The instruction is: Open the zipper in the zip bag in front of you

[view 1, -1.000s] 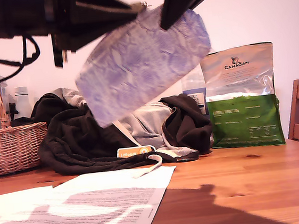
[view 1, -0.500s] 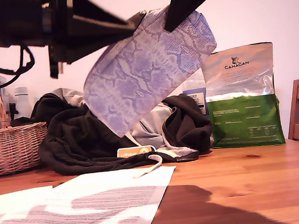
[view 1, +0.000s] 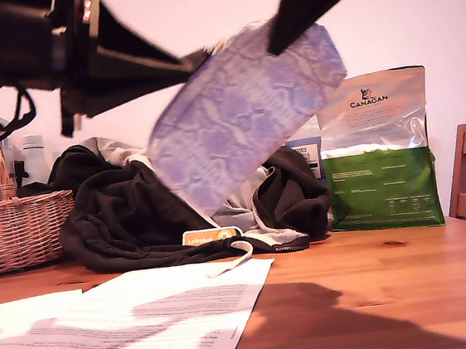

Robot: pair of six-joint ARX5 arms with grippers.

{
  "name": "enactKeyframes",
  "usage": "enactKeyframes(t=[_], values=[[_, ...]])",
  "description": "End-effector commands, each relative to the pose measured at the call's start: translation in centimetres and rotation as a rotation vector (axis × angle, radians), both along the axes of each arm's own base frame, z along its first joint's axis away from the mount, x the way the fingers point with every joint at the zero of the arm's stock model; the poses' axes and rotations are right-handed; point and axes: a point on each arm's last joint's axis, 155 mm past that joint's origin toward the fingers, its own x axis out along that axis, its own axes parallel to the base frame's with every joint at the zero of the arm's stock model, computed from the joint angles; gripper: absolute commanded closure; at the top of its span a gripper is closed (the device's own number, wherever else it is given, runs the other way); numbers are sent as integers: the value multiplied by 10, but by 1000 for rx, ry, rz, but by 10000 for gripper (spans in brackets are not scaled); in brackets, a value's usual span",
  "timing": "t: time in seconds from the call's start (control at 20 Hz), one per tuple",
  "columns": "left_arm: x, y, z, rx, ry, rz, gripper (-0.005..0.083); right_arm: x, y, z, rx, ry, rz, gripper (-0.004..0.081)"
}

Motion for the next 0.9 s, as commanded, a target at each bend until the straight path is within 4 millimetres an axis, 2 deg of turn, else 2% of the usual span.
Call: enactKeyframes(t=[0.0,0.2,0.35,0.65,0.85], values=[[4,6,-8,21,10,18,796,4,-3,-3,21,9,-6,781],[9,16,-25,87,20,35,796,1,2,4,151,82,17,781],[14,25,-34,122,30,60,796,3,-6,14,215,98,7,781],[21,38,-42,150,45,93,795,4,-20,46,373,101,-17,781],[24,43,-48,181,46,115,796,-2,-23,64,470,125,-1,781]])
